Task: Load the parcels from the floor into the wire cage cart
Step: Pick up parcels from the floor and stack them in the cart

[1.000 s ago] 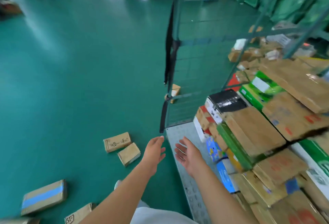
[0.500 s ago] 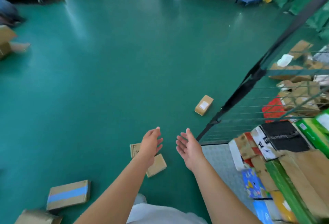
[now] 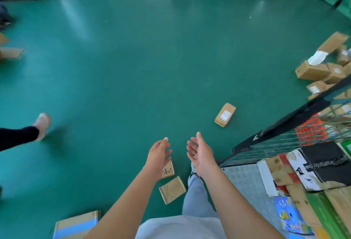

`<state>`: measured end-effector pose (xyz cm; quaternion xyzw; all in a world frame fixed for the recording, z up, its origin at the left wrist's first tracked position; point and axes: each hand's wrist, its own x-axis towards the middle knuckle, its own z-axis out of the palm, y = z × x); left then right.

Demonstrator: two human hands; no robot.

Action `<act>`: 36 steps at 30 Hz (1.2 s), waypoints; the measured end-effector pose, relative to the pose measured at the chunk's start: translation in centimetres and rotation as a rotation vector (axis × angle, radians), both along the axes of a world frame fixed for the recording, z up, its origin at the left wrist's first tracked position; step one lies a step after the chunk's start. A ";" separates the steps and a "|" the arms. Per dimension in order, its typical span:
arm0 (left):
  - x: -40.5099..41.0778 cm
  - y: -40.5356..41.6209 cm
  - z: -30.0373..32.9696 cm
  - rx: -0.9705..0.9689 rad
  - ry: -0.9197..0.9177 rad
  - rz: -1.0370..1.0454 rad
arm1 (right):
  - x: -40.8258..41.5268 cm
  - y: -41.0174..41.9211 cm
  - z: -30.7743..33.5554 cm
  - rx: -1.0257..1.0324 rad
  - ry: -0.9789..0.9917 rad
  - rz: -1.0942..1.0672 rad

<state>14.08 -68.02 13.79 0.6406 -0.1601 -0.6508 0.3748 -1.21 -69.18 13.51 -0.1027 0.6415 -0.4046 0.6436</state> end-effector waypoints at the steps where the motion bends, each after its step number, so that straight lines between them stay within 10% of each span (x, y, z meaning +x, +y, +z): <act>1: -0.3 -1.4 -0.2 0.006 -0.001 -0.005 | -0.4 -1.5 -0.4 0.005 0.002 -0.011; 15: -13.9 -32.8 0.2 -0.023 -0.025 -0.139 | -14.1 -31.4 0.4 0.014 0.030 -0.163; 36: -34.2 -67.7 -7.5 0.177 -0.059 -0.724 | -30.5 -54.0 -5.9 0.338 0.083 -0.586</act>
